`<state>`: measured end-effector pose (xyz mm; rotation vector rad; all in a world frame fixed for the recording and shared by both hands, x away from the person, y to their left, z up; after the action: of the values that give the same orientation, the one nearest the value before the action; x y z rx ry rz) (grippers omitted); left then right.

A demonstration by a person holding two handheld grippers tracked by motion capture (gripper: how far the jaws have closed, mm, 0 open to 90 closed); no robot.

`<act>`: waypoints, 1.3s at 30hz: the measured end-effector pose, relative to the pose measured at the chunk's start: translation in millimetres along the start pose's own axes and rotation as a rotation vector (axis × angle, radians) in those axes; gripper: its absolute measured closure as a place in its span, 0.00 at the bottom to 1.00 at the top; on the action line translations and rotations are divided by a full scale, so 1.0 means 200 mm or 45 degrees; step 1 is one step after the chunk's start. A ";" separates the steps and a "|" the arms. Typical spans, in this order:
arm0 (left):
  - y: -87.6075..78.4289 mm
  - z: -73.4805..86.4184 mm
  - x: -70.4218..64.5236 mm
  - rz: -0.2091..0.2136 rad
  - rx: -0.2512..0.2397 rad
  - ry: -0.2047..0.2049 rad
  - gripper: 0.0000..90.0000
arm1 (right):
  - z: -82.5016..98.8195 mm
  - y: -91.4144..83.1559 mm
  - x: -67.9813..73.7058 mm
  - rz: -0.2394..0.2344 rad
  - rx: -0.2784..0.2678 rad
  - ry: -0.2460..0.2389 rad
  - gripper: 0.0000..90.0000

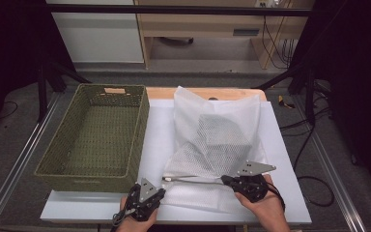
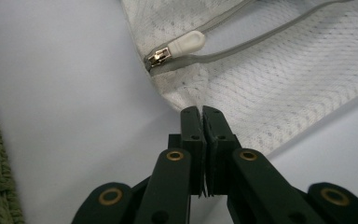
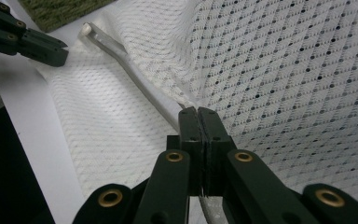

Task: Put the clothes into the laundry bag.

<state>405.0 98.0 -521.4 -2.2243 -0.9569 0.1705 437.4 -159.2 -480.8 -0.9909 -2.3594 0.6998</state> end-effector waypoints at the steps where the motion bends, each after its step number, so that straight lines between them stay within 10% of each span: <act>1: 0.00 0.00 -0.01 0.003 -0.005 -0.001 0.98 | 0.01 0.00 0.00 -0.001 0.008 0.002 1.00; 25: -0.04 0.05 -0.08 0.025 -0.002 0.003 0.96 | 0.15 0.03 0.01 -0.014 0.156 -0.005 0.99; 39: -0.04 0.04 -0.04 -0.048 -0.008 -0.032 0.59 | 0.13 0.05 0.01 -0.002 0.114 -0.033 0.87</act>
<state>391.3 102.4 -523.3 -2.2131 -1.0134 0.1793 425.3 -158.7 -506.1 -0.9474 -2.3286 0.8146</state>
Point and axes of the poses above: each handheld gripper's, and its own axes: y roughly forward along the jaws, z roughly out of its underside, x roughly to its left, the point moved 7 cm from there along y, roughly forward along the jaws, and after that the axes turned 12 degrees about y, right-handed, at the moved point
